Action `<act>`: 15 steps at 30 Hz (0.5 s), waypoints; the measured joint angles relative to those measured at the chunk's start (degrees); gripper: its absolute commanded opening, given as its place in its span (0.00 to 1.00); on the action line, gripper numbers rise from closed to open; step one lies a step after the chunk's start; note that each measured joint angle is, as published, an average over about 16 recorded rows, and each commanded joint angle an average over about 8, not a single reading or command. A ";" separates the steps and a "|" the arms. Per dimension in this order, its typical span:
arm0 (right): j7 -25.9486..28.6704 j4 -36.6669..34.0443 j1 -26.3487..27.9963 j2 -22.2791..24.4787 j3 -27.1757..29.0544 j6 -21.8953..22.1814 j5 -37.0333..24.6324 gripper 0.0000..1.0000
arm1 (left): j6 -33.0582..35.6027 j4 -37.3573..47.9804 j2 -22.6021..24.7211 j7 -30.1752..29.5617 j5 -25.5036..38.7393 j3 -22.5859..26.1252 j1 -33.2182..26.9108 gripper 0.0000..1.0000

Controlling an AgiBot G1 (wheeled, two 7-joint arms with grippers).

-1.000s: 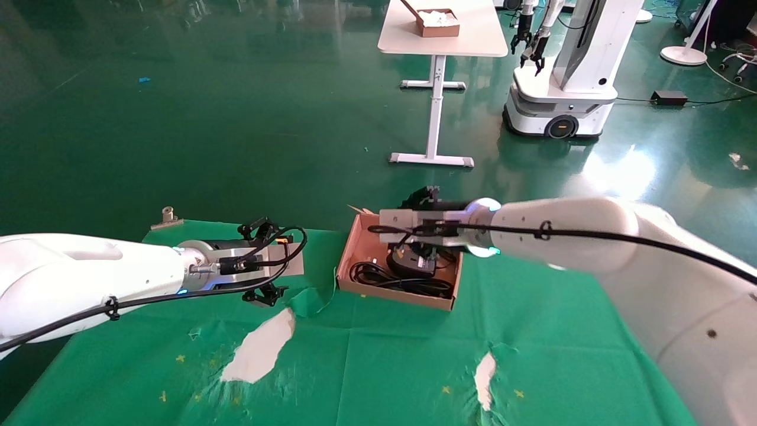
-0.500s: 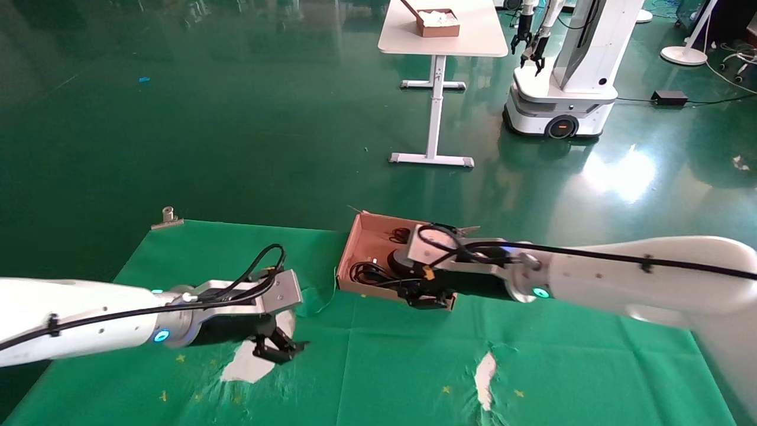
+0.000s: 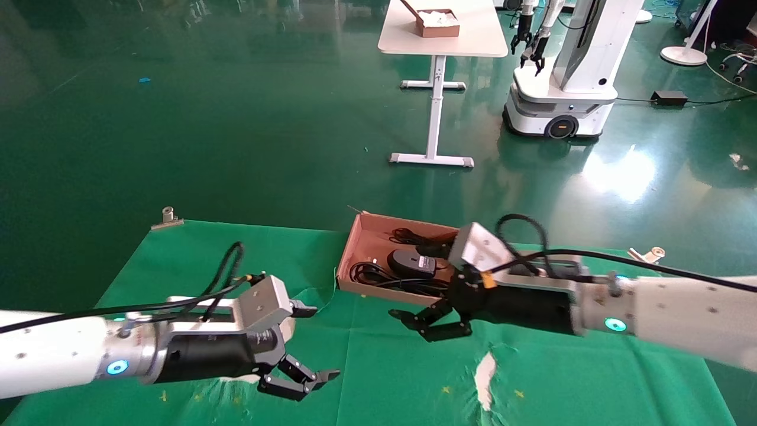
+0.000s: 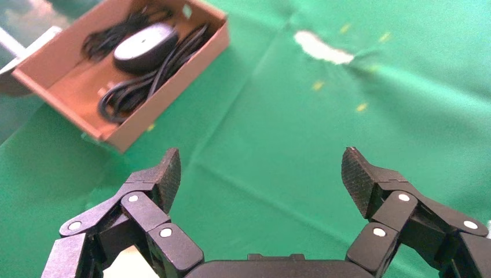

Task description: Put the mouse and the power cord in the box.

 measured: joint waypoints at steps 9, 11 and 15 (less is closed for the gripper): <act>2.72 6.41 -5.01 6.51 5.33 -7.21 9.72 1.00 | 7.72 -2.90 -3.55 2.47 -10.09 -9.86 5.43 1.00; 3.33 7.83 -6.12 7.97 6.51 -8.82 11.88 1.00 | 9.44 -3.55 -4.34 3.02 -12.34 -12.06 6.63 1.00; 4.55 10.69 -8.36 10.87 8.89 -12.04 16.22 1.00 | 12.89 -4.84 -5.92 4.12 -16.84 -16.46 9.06 1.00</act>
